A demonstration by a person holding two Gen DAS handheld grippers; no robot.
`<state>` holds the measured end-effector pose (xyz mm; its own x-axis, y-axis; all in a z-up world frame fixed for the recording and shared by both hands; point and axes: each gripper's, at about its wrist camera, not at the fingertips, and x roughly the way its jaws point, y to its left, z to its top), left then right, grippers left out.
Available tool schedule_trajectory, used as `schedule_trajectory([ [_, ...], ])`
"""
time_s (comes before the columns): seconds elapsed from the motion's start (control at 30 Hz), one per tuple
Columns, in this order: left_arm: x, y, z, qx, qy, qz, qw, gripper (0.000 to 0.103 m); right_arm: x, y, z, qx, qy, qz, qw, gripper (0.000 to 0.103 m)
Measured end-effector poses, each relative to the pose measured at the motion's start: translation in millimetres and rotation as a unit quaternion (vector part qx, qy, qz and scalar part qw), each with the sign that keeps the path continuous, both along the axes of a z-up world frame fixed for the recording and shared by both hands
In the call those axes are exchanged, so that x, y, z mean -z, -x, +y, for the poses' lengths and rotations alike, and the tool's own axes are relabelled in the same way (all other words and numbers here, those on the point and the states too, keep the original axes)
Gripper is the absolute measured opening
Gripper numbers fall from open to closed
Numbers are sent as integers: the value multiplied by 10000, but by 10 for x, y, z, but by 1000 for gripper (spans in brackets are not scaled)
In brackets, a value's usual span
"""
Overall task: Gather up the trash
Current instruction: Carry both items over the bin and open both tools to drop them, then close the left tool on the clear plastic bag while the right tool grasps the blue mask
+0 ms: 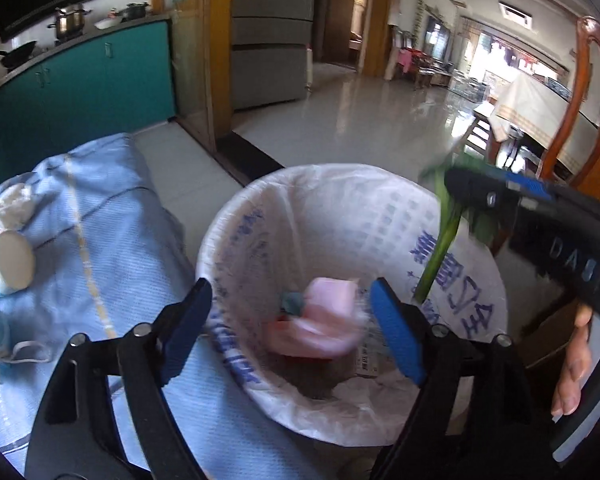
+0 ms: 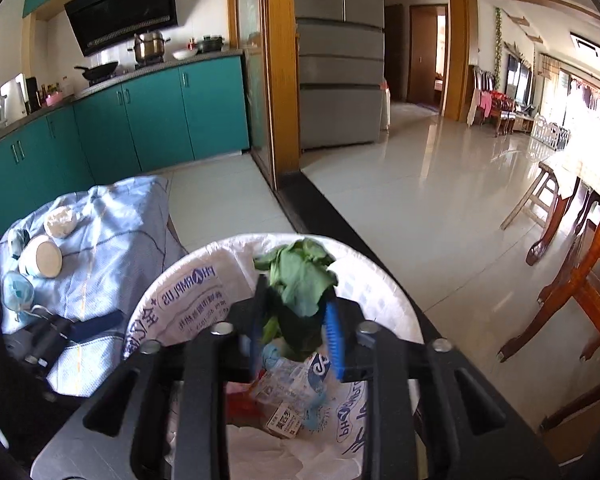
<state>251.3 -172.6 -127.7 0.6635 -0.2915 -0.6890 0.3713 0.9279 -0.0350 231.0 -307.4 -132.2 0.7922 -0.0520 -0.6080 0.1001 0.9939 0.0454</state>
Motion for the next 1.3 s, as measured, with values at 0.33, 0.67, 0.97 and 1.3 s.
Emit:
schedule_trajectory([
  [0.33,-556,-65,1431,-2751,-173,-579,9595,85,-81,-233,507,-532,-312,-36,9981,78],
  [0.67,-668,138,3423,-4713,783,-153,8784,89,-17,-432,2290,-3027,-621,388,9503,88],
  [0.97,-376,-635,3841,-3944,-33,188,9187,94,307,-677,3252,-3524,-380,954,9302,88],
  [1.3,-37,-1289,3604,-3303,-296,561,9417,96,427,-757,3171,-3454,-315,1034,9322,71],
])
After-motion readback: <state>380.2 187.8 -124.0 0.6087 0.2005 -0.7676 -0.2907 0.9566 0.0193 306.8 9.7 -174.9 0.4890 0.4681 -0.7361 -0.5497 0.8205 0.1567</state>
